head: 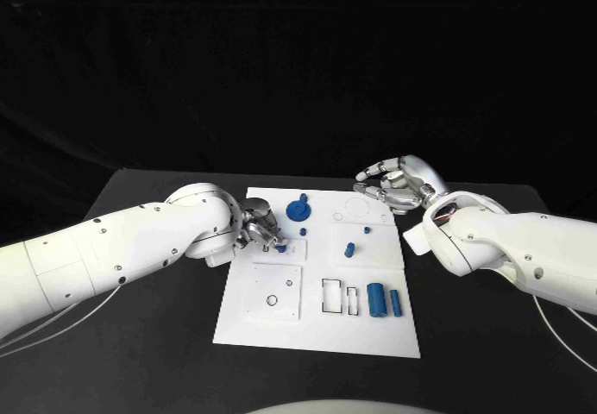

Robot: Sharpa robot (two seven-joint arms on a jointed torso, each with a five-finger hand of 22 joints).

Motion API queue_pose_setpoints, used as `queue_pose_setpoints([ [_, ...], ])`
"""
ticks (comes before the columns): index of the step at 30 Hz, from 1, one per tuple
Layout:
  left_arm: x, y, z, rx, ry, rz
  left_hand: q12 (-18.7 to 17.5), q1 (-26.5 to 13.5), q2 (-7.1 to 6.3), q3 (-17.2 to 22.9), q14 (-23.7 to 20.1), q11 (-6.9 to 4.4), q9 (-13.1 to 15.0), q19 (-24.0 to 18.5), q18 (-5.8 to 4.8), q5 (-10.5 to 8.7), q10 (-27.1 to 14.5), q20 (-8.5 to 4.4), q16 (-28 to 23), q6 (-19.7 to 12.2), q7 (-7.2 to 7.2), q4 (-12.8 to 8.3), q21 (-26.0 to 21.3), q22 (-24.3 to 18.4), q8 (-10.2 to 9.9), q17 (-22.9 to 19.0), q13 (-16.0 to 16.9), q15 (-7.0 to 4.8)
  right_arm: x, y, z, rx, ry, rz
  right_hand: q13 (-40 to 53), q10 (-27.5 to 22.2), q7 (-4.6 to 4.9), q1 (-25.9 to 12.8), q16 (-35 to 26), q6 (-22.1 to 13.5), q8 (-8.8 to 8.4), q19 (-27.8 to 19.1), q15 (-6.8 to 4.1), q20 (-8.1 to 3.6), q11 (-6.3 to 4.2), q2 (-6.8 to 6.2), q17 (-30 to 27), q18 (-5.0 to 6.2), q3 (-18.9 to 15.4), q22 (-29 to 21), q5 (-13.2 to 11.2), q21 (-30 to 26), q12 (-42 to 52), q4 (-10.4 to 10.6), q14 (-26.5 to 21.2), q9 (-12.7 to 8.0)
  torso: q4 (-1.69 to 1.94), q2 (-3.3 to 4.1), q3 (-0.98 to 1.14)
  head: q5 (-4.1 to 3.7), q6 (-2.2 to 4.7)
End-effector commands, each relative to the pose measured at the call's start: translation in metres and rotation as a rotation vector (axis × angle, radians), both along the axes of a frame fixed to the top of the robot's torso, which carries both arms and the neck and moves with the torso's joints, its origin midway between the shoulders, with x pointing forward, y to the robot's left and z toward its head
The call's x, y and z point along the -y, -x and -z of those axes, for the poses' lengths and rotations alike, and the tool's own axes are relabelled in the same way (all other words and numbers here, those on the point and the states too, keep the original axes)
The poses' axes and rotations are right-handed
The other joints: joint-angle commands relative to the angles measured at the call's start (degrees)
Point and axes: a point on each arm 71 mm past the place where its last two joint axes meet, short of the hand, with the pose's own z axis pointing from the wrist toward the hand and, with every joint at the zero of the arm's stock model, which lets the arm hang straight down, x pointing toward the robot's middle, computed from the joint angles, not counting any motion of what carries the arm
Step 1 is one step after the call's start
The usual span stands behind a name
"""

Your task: Assemble the parts on the task board

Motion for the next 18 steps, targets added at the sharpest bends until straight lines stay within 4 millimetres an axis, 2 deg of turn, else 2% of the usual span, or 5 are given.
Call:
queue_pose_setpoints([
  [1, 0.0004, -0.0008, -0.0004, 0.04, -0.033, 0.005, 0.32, -0.56, -0.23, 11.86, 5.12, -0.08, 6.2, 0.03, -0.28, 0.56, 0.58, -0.35, 0.22, 0.75, -0.19, -11.71, 0.04, -0.03, 0.17, 11.41, 0.3, -0.52, -0.0009, 0.0005, 0.0007, -0.002, 0.002, -0.014, 0.11, -0.33, -0.29, -0.16, -0.37, 0.06, 0.24, -0.31, -0.05, 0.1, 0.14, 0.25, 3.09, 0.85, -0.03, -0.05, 0.26, -0.21, -0.29, 0.28, 3.17, 0.08, -0.02, 0.03, 0.02, 0.02, 0.04],
  [9, 0.0008, -0.0007, 0.0014, 0.051, -0.044, 0.006, 0.73, -1.05, -0.52, 11.9, 5.2, -0.21, 6.43, -0.01, -0.24, 2.07, 1.01, -0.44, 0.35, 1.07, -0.33, -12.03, -0.06, -0.22, 0.27, 11.69, 0.87, -0.64, -0.0009, 0.0006, 0.0013, -0.005, 0.001, -0.015, 0.07, -0.35, -0.29, -0.33, -0.39, 0.02, 0.27, -0.3, -0.05, 0.09, 0.14, 0.29, 3.1, 0.85, -0.11, -0.06, 0.35, -0.25, -0.32, 0.45, 3.17, 0.12, -0.03, 0.06, 0.02, 0.06, 0.0],
  [18, 0.0025, 0.0003, 0.0018, 0.056, -0.051, 0.014, 1.0, -1.22, -0.64, 11.91, 5.23, -0.27, 6.51, -0.01, -0.23, 2.62, 1.26, -0.47, 0.41, 1.19, -0.39, -12.16, -0.09, -0.27, 0.3, 11.81, 1.27, -0.68, -0.0006, 0.0005, 0.0021, -0.008, 0.0, -0.015, 0.09, -0.32, -0.29, -0.46, -0.4, 0.0, 0.31, -0.31, -0.05, 0.09, 0.14, 0.38, 3.11, 0.85, -0.16, -0.09, 0.42, -0.3, -0.3, 0.61, 3.18, 0.16, -0.02, 0.1, 0.06, 0.06, -0.12],
])
